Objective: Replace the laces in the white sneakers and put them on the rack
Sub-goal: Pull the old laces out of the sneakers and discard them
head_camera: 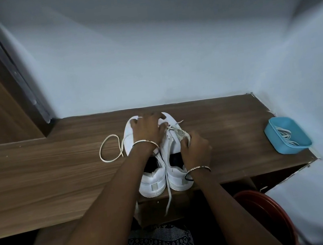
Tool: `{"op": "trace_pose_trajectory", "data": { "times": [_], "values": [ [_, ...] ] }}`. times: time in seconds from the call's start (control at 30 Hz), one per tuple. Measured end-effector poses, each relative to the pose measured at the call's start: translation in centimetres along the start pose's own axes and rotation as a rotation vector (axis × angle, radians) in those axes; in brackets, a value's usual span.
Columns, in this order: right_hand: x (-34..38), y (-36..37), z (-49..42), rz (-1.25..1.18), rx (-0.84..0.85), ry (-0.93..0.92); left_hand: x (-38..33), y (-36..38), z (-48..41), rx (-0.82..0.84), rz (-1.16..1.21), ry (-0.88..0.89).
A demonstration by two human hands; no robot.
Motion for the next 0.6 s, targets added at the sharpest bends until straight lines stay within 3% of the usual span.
{"op": "trace_pose_trajectory", "data": {
  "times": [0.13, 0.3, 0.6],
  "values": [
    [0.0, 0.1, 0.0, 0.004, 0.009, -0.008, -1.8, 2.2, -0.5, 0.115, -0.198, 0.062],
    [-0.2, 0.2, -0.1, 0.005, 0.011, 0.005, -1.0, 1.4, -0.4, 0.031, -0.217, 0.015],
    [-0.3, 0.2, -0.1, -0.005, -0.002, 0.009, 7.5, -4.8, 2.3, -0.357, 0.092, -0.590]
  ]
}}
Point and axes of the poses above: each hand's wrist, its own z-axis away from the middle knuckle, its own y-axis out of the palm, x = y × z, the point moved 9 cm from there along -z, towards the middle knuckle, and after that the axes turned 11 degrees about z, right-handed, at the moved point
